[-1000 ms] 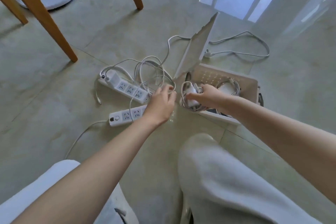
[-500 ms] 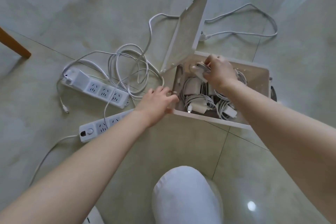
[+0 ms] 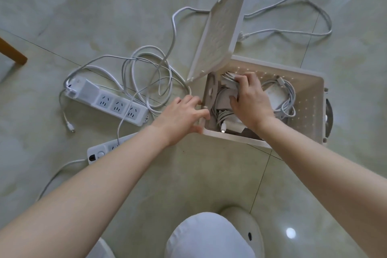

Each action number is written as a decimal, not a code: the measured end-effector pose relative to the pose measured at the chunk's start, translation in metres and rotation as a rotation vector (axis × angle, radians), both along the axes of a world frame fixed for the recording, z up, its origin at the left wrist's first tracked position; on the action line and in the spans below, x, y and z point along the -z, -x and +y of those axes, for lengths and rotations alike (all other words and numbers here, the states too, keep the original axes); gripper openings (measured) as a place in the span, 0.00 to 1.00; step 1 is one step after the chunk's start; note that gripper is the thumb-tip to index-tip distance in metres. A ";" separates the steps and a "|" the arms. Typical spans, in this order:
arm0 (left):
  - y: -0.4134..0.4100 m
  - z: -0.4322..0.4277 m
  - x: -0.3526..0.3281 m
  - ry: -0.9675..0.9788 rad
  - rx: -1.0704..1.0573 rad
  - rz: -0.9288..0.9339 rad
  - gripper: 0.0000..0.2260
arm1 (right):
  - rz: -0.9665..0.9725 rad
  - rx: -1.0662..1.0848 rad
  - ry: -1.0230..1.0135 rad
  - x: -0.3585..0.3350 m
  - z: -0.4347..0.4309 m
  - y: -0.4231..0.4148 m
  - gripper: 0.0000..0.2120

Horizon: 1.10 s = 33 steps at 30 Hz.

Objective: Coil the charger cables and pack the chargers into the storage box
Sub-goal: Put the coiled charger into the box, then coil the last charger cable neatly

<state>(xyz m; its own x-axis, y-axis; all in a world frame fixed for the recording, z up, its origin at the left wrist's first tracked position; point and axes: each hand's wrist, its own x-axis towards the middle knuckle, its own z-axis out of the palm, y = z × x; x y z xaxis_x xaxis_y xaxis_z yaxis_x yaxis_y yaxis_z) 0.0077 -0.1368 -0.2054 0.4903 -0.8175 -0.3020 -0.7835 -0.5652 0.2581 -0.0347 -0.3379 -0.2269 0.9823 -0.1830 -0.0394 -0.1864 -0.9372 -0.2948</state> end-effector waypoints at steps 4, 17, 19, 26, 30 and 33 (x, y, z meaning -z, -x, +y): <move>-0.002 0.002 0.003 0.017 0.045 -0.025 0.19 | -0.033 -0.125 0.130 0.000 -0.005 0.007 0.08; 0.007 0.024 0.036 0.310 0.090 -0.265 0.11 | -0.319 -0.353 -0.067 -0.030 0.068 0.000 0.10; 0.013 0.039 0.042 0.324 0.065 -0.403 0.12 | -0.298 -0.473 -0.080 -0.036 0.089 -0.005 0.12; 0.004 0.164 0.047 0.187 -0.456 -0.411 0.06 | 0.066 -0.637 -0.056 -0.022 0.165 -0.059 0.23; -0.025 0.212 0.054 -0.005 -0.965 -0.219 0.12 | 0.282 -0.657 -0.059 0.002 0.220 -0.082 0.24; -0.046 0.225 0.056 -0.057 -1.016 -0.127 0.21 | 0.350 -0.630 0.076 0.019 0.254 -0.089 0.23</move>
<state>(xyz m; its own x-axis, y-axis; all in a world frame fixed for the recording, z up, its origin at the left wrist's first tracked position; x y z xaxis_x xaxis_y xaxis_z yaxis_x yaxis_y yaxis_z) 0.0542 0.0880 -0.2615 0.9741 0.0157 -0.2254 0.0527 -0.9859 0.1587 0.0541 -0.0841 -0.2456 0.8342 0.3988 -0.3808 0.3241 -0.9134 -0.2465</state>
